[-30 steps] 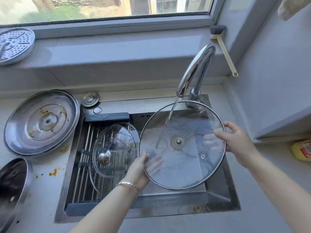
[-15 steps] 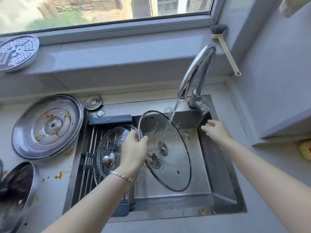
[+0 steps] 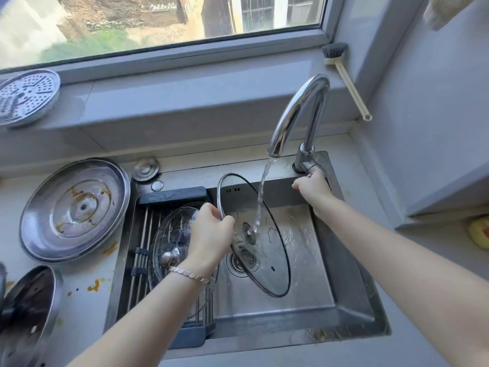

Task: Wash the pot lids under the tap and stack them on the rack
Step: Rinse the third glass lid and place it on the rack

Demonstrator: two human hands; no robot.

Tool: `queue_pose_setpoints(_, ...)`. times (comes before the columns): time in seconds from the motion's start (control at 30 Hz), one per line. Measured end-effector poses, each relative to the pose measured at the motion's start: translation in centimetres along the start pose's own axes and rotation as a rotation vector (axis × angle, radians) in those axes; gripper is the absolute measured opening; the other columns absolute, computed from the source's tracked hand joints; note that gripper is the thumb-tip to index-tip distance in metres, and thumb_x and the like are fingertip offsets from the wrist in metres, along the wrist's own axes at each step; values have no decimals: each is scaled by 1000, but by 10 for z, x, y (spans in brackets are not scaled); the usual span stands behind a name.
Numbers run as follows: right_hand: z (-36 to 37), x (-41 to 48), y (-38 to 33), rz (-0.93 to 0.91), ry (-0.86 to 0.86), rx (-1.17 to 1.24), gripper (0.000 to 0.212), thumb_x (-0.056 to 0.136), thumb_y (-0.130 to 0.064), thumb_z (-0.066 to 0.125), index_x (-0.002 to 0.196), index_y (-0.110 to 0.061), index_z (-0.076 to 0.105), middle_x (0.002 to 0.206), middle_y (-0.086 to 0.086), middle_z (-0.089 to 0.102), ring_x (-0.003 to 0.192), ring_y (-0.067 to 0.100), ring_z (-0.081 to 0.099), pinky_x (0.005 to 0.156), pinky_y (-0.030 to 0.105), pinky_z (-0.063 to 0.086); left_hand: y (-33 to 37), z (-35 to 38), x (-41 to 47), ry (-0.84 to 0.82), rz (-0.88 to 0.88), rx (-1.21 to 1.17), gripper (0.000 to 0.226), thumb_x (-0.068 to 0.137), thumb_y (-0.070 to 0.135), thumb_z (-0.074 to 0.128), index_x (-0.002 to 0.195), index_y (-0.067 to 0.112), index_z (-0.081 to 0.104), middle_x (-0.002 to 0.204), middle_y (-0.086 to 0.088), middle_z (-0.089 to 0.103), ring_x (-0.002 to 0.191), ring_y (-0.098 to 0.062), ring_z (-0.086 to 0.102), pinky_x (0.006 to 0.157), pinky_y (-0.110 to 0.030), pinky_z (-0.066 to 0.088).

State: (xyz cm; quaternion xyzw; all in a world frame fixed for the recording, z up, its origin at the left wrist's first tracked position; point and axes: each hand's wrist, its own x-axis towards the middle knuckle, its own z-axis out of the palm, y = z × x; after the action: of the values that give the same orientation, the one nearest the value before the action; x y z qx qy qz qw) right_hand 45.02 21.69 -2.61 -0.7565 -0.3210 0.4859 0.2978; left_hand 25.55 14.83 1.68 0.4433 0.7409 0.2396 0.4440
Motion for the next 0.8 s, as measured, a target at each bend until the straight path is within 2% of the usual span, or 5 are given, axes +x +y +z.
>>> queue_pose_setpoints(0.1, -4, -44, 5, -120, -284, -426, 61, 86, -26, 57, 141, -9, 36, 137, 7, 47, 120, 22, 47, 96, 32, 38, 2, 1, -5, -8, -38, -2, 12, 78, 8, 48, 88, 2, 47, 91, -30, 64, 67, -40, 68, 63, -55, 56)
queue_pose_setpoints(0.23, 1, -115, 9, -278, -801, -627, 62, 82, -53, 59, 134, -22, 47, 133, -4, 54, 118, 9, 53, 99, 27, 43, 12, 5, -13, -36, -96, -64, 9, 80, 4, 47, 79, 9, 40, 99, -31, 60, 72, -39, 67, 60, -48, 58)
queue_pose_setpoints(0.4, 15, -139, 31, -589, -280, -742, 25, 89, -33, 52, 106, -18, 62, 96, 7, 70, 93, 30, 63, 76, 36, 50, 30, 11, -20, -76, -112, -133, 11, 79, 2, 50, 74, 8, 42, 75, -23, 61, 65, -39, 69, 68, -54, 57)
queue_pose_setpoints(0.53, 0, -125, 30, -632, -45, -636, 22, 90, -30, 50, 95, -17, 67, 78, 10, 71, 75, 34, 64, 66, 40, 50, 36, 11, -25, -171, -96, -316, 21, 90, 27, 55, 91, 7, 49, 94, -26, 65, 70, -30, 70, 61, -42, 60)
queue_pose_setpoints(0.8, -32, -120, 17, -258, -136, 59, 15, 89, -6, 57, 77, -13, 62, 70, 12, 70, 58, 22, 67, 52, 23, 52, -37, 23, -20, -234, 234, 488, 54, 83, 40, 62, 131, 22, 46, 132, 3, 52, 120, -14, 49, 96, -27, 39)
